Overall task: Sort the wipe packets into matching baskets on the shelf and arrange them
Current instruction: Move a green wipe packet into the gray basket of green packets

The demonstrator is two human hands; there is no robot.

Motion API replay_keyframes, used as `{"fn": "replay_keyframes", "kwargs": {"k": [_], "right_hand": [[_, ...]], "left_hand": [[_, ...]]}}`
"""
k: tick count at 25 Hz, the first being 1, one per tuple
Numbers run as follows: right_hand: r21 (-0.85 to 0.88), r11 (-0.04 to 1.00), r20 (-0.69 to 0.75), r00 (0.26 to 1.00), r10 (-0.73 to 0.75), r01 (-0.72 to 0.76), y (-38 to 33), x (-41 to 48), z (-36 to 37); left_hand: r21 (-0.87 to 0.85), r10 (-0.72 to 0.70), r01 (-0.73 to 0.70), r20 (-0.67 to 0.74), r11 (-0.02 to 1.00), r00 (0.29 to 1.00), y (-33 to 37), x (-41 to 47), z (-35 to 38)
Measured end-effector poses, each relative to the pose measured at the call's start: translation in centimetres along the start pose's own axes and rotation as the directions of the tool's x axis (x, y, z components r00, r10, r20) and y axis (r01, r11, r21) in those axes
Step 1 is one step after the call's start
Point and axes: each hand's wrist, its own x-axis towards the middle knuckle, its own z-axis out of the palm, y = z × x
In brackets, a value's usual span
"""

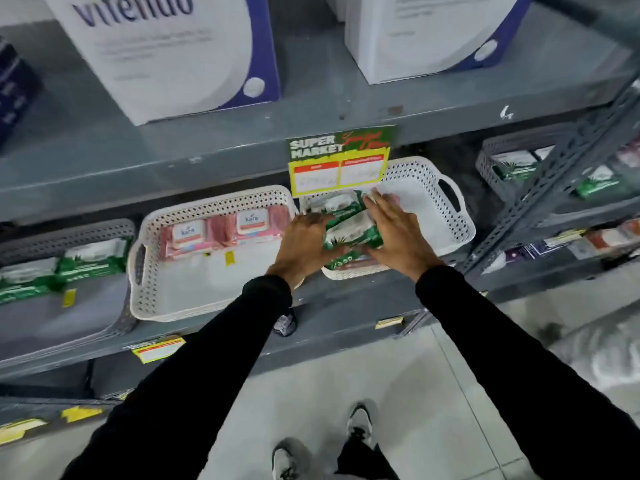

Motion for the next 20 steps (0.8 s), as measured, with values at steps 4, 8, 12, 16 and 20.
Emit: {"fn": "replay_keyframes", "kwargs": {"k": [4,8,12,16,20], "right_hand": [[-0.029,0.998,0.234,0.971,-0.049,0.058,2.5,2.9,0.5],[-0.111,0.983,0.251,0.961,-0.117,0.149,3.9,4.0,2.5],[-0.107,0.979,0.245,0.959,-0.143,0.174,4.0,4.2,2.3],[-0.128,0.975,0.257,0.955,-0.146,0.184,3.6,3.9,1.3],[-0.035,0.998,0.144,0.989,-0.043,0.048,4.2,2.2,-0.9]], "left_hand": [[0.114,-0.075,0.049,0.235,0.992,0.969,-0.2,2.5,1.7],[0.051,-0.079,0.071,0.184,0.996,0.98,-0.6,2.9,2.8],[0.009,0.044,-0.044,-0.197,0.999,0.979,-0.3,-1.1,4.3],[0.158,0.269,-0.24,-0.195,0.958,0.943,0.6,-5.1,8.6],[0.16,0.308,-0.272,-0.281,0.949,0.909,0.4,-5.1,8.5]]}}
